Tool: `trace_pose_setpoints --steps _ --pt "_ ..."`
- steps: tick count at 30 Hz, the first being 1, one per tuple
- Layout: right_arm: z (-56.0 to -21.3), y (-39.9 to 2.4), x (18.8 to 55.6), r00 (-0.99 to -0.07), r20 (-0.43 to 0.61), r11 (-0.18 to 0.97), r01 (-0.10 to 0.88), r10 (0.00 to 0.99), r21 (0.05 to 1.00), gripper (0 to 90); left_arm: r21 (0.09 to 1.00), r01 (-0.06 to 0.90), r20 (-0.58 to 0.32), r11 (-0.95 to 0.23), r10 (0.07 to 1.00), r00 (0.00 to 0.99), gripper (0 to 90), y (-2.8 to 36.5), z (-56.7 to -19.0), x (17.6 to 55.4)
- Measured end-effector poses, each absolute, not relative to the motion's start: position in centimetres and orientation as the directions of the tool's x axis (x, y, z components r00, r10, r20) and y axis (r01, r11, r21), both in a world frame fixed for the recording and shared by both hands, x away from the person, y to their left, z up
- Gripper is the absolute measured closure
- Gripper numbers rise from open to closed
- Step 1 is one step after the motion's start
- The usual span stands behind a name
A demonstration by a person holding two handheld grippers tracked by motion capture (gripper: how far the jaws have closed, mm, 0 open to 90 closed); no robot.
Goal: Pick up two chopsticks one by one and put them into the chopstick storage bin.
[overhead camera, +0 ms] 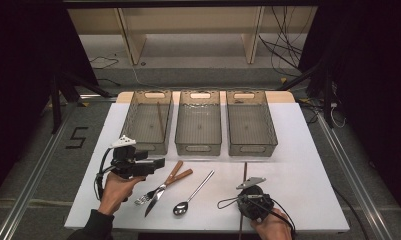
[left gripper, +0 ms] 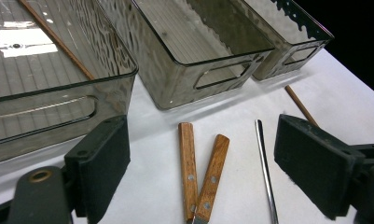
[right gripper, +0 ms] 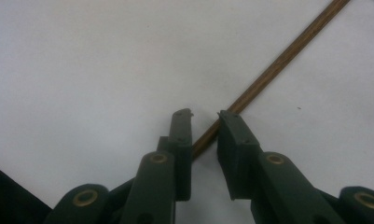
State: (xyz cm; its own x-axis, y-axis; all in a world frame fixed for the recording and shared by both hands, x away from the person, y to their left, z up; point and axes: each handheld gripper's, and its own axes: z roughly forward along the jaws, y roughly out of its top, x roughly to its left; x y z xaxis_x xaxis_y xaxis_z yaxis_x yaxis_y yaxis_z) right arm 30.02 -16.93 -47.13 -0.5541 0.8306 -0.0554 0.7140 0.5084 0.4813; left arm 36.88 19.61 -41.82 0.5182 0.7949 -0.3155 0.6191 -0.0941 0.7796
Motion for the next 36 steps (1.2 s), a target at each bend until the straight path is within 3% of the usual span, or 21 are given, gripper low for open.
trace_pose_setpoints --steps 17,36 --pt "-47.27 -16.88 29.84 -0.549 -0.050 0.507 0.728 0.834 0.462 68.8 0.778 0.620 -0.312 -0.104 0.792 0.525 18.1 19.46 -42.00 36.97" --pt "-47.30 -16.96 29.23 -0.556 -0.055 0.509 0.711 0.829 0.485 75.8 0.776 0.621 -0.312 -0.108 0.790 0.528 18.1 19.09 -42.17 36.96"
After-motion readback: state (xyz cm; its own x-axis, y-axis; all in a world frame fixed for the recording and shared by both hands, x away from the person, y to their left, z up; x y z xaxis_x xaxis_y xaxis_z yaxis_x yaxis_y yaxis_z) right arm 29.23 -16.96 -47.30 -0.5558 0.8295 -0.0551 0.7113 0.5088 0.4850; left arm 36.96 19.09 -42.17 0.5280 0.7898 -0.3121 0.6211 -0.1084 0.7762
